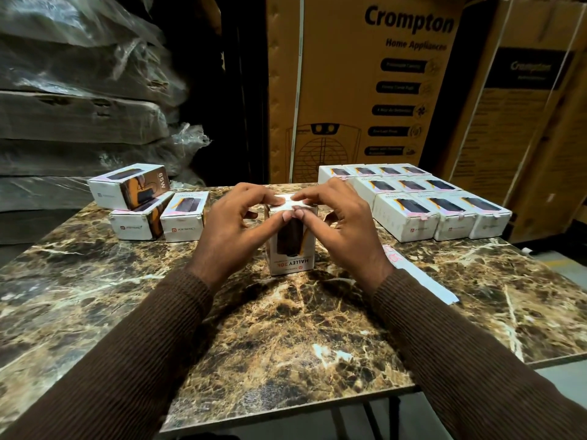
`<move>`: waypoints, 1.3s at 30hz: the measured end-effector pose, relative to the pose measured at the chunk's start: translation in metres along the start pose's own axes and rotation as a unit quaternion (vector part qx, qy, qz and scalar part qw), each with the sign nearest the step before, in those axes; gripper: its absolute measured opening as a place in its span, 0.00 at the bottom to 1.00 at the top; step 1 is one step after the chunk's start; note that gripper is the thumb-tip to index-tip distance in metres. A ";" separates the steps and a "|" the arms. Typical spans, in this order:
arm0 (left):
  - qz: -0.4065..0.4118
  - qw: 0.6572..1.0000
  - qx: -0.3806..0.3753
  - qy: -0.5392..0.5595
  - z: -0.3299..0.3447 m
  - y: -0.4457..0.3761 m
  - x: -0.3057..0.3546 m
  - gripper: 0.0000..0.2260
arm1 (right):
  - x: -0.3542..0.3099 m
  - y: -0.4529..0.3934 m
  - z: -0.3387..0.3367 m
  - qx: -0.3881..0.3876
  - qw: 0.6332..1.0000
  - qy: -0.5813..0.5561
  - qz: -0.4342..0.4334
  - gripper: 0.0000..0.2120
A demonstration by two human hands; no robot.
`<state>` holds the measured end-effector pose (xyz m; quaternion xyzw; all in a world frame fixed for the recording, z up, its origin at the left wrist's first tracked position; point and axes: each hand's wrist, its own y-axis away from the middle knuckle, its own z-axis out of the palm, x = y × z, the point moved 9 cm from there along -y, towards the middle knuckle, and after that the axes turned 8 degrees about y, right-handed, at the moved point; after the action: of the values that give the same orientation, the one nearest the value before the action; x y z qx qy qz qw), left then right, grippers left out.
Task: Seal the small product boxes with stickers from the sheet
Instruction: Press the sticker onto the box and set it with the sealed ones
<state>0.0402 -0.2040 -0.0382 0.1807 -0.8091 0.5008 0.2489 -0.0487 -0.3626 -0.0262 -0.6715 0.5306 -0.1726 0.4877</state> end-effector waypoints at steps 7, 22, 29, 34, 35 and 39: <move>0.002 1.000 0.014 -0.020 -0.004 0.000 0.003 0.14 | 0.004 0.003 0.002 -0.018 1.000 0.012 -0.018 0.08; -0.063 0.990 0.040 -0.118 -0.002 0.035 -0.002 0.10 | 0.037 0.025 0.014 -0.128 0.981 -0.022 0.145 0.09; -0.061 0.995 0.042 -0.061 -0.001 0.036 0.004 0.10 | 0.036 0.026 0.013 -0.115 0.976 -0.099 0.155 0.09; -0.058 0.997 0.036 -0.046 0.002 0.038 0.009 0.11 | 0.053 0.027 0.013 -0.098 0.965 -0.130 0.208 0.12; -0.053 0.997 0.029 -0.048 0.004 0.038 0.009 0.08 | 0.056 0.027 0.015 -0.103 0.963 -0.135 0.211 0.11; -0.051 0.998 0.001 -0.049 0.011 0.039 0.007 0.03 | 0.063 0.029 0.022 -0.137 0.957 -0.130 0.221 0.10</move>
<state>0.0116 -0.1971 -0.0661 0.2459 -0.8098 0.4787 0.2338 -0.0242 -0.4063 -0.0790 -0.6145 0.6162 0.1022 0.4819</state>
